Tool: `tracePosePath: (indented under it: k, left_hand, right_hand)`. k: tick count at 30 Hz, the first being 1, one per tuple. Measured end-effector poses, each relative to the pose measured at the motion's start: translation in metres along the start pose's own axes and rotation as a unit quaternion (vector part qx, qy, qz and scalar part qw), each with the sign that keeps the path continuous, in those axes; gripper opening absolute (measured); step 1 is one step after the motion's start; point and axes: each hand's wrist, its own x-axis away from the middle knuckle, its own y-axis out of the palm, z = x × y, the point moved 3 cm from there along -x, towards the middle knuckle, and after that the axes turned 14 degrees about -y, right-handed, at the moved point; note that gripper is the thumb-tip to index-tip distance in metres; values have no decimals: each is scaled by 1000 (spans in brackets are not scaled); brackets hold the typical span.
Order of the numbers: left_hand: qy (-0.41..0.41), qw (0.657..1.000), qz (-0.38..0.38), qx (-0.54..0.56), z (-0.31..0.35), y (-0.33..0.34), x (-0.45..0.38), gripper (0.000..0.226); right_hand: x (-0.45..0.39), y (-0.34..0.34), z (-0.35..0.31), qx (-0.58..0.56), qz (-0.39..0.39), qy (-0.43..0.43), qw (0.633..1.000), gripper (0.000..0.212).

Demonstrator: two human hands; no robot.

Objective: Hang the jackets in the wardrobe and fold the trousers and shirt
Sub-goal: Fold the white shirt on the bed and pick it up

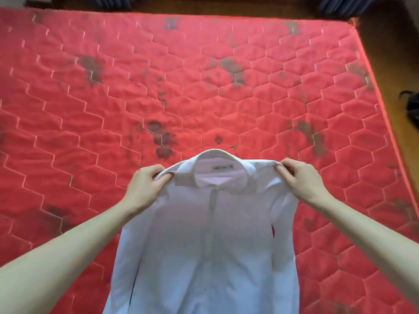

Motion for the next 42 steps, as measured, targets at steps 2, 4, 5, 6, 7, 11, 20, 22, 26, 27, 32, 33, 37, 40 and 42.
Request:
tracePosePath:
  k: [2,4,5,6,7,11,20,22,26,27,32,33,37,40,42]
  left_hand:
    - [13,999,32,-2,-5,14,-35,26]
    - [11,997,70,-17,-8,24,-70,24]
    - [0,995,91,-31,-9,27,-86,25]
    - [-14,992,110,-51,-10,30,-101,28]
    - [-22,989,127,-75,-11,33,-115,30]
    - [-29,976,146,-160,-10,42,-165,33]
    - [-31,937,251,-241,-13,73,-193,39]
    - [56,933,265,-237,-12,90,-169,44]
    - [235,914,160,-290,-16,138,-110,47]
    - [270,903,129,-308,-18,151,-94,49]
    - [315,878,11,-360,-19,213,-28,59]
    - [295,879,-12,-375,-18,225,-20,61]
    - [224,861,-97,-447,-31,257,-9,78]
    - [219,843,-83,-485,-34,258,-15,80]
    - [226,842,-78,-484,-30,256,-14,78]
  right_hand:
    - [-30,20,19,-2,10,-18,1000,23]
    - [-57,40,33,10,5,-24,1000,20]
    - [-70,48,39,19,-1,-22,1000,21]
    - [-81,57,43,32,-10,-21,999,22]
    - [-92,64,47,52,-22,-24,998,24]
    - [-133,78,57,176,-101,-80,976,32]
    - [-172,98,81,134,-35,-15,990,27]
    - [-146,109,91,40,35,32,998,33]
    - [-54,126,110,-77,168,157,970,54]
    - [-28,131,111,-91,181,180,963,60]
    - [96,155,99,-35,160,200,966,78]
    - [114,159,96,-12,142,206,968,79]
    - [144,156,100,52,112,191,974,37]
    - [139,141,122,-39,163,182,969,28]
    - [134,129,146,-158,180,190,952,44]
